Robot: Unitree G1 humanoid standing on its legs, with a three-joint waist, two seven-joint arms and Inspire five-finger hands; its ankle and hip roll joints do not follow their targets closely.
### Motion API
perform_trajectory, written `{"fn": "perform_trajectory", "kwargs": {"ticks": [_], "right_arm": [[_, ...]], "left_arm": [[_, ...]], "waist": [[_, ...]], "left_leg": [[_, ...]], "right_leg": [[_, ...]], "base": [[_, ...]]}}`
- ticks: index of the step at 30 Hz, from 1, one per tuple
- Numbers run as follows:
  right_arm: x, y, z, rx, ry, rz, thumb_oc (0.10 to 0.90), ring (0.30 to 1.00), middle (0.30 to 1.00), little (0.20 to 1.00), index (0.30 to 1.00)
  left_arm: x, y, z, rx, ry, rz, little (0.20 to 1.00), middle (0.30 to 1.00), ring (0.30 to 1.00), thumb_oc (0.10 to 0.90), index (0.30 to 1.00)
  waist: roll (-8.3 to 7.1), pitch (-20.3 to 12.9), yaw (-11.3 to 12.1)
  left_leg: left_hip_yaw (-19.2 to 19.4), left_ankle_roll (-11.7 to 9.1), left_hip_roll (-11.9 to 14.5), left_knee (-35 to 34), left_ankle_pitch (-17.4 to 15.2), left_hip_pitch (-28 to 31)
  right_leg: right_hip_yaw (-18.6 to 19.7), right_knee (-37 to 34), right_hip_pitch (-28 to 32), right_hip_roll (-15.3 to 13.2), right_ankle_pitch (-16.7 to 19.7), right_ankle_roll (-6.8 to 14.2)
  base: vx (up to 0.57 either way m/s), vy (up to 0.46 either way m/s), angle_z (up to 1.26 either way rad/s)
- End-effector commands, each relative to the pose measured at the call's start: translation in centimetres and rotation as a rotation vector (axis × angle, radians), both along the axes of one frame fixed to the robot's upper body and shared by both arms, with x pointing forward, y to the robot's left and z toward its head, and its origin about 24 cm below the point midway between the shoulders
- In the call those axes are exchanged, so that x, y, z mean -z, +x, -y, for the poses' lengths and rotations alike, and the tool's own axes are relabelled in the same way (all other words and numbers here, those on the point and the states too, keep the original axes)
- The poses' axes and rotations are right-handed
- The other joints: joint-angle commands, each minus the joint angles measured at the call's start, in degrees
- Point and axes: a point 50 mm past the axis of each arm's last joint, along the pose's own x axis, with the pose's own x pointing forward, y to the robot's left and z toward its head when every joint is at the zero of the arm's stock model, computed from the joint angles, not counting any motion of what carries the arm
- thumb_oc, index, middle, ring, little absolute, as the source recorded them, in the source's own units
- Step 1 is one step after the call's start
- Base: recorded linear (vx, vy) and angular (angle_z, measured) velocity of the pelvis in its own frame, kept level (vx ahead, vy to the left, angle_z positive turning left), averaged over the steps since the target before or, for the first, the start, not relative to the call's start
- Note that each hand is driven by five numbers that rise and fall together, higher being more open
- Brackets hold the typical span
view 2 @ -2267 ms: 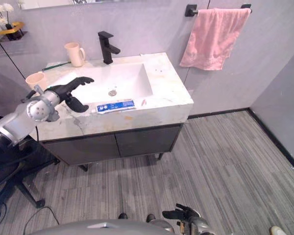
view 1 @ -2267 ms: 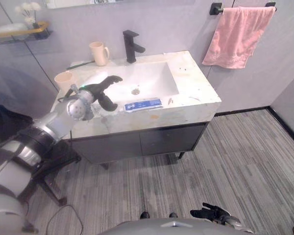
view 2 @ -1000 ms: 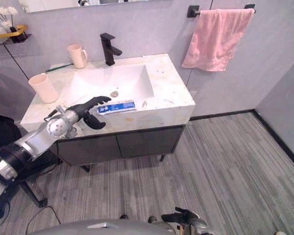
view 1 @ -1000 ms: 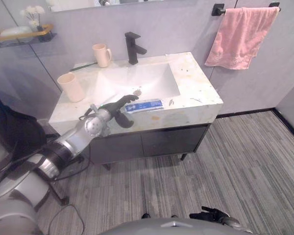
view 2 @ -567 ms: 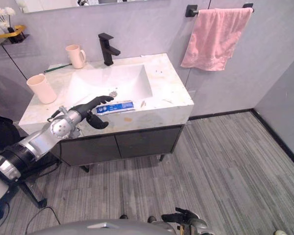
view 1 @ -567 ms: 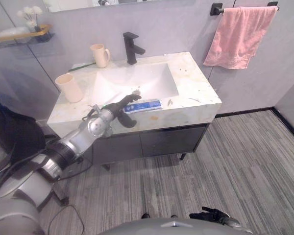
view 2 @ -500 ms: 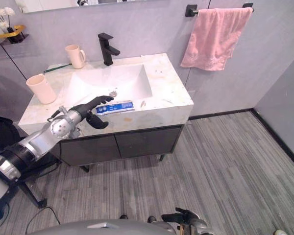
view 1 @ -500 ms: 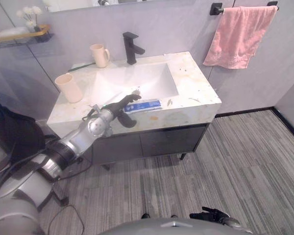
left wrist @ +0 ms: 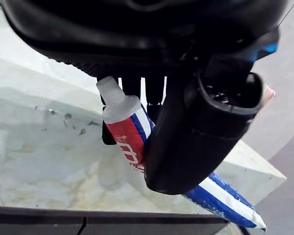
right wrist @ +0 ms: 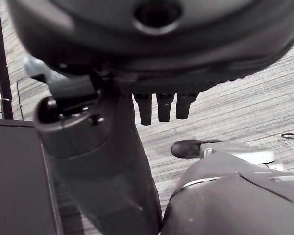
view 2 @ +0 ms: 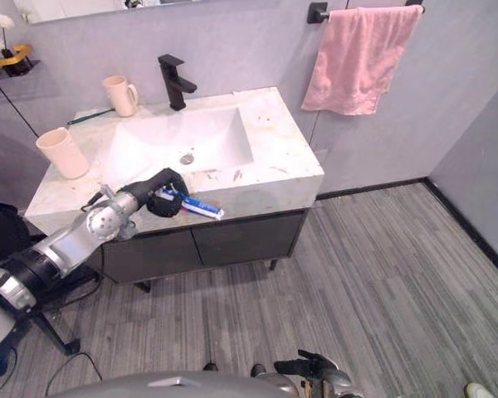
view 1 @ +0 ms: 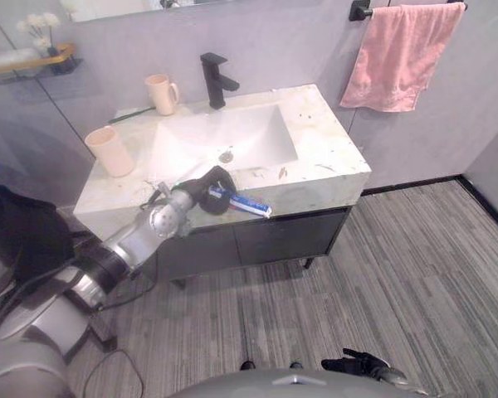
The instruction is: Organize the bathroom.
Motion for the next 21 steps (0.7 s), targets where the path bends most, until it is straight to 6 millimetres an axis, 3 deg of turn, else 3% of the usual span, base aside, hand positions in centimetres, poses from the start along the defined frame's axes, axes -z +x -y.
{"fn": "perform_trajectory", "kwargs": {"ticks": [1, 11, 16, 20, 21], "right_arm": [[-0.1, 0.3, 0.1, 0.014, -0.01, 0.023, 0.8, 0.9, 0.9, 0.9, 0.9], [-0.4, 1.3, 0.3, 0.03, -0.022, 0.086, 0.8, 0.9, 0.9, 0.9, 0.9], [-1.6, 3.3, 0.9, 0.166, 0.002, 0.289, 0.8, 0.9, 0.9, 0.9, 0.9], [-2.0, 3.3, 1.2, 0.219, -0.005, 0.372, 0.8, 0.9, 0.9, 0.9, 0.9], [-2.3, 2.8, 1.9, 0.28, -0.05, 0.41, 0.8, 0.9, 0.9, 0.9, 0.9]], "left_arm": [[-7.7, 2.8, -0.2, -0.054, -0.104, 0.312, 0.3, 0.3, 0.3, 0.4, 0.3], [-8.4, 2.6, -0.7, -0.06, -0.177, 0.35, 0.3, 0.3, 0.3, 0.4, 0.3], [-11.5, 1.6, -0.9, -0.021, -0.426, 0.469, 0.3, 0.3, 0.3, 0.4, 0.3], [-12.9, 0.9, -1.8, -0.016, -0.554, 0.525, 0.3, 0.3, 0.3, 0.4, 0.3], [-13.9, 0.3, -2.1, -0.009, -0.653, 0.568, 0.3, 0.3, 0.3, 0.4, 0.3]], "waist": [[-1.88, 0.0, 0.8], [-2.07, 0.1, 1.0], [-2.61, 0.4, 0.7], [-3.17, 0.5, 0.0], [-3.55, 0.4, -0.6]], "left_leg": [[4.8, 0.6, -1.1, 3.6, -3.2, 1.3], [4.6, 0.6, -1.1, 3.1, -3.1, 1.6], [4.7, 1.0, -1.2, 3.0, -3.3, 1.9], [5.2, 1.2, -1.2, 2.9, -3.4, 2.1], [5.6, 1.3, -1.3, 2.6, -3.4, 2.1]], "right_leg": [[0.3, -0.4, -0.6, -1.1, 0.8, 2.2], [0.1, -0.4, -0.4, -1.1, 0.8, 2.3], [0.5, -0.4, -0.3, -1.0, 0.9, 1.9], [1.1, -0.4, -0.5, -0.9, 1.1, 1.9], [1.8, -0.4, -0.8, -0.6, 1.2, 2.0]], "base": [[0.0, 0.0, 0.0], [-0.01, 0.002, 0.0], [-0.07, 0.027, -0.01], [-0.08, 0.047, -0.02], [-0.11, 0.075, -0.08]]}}
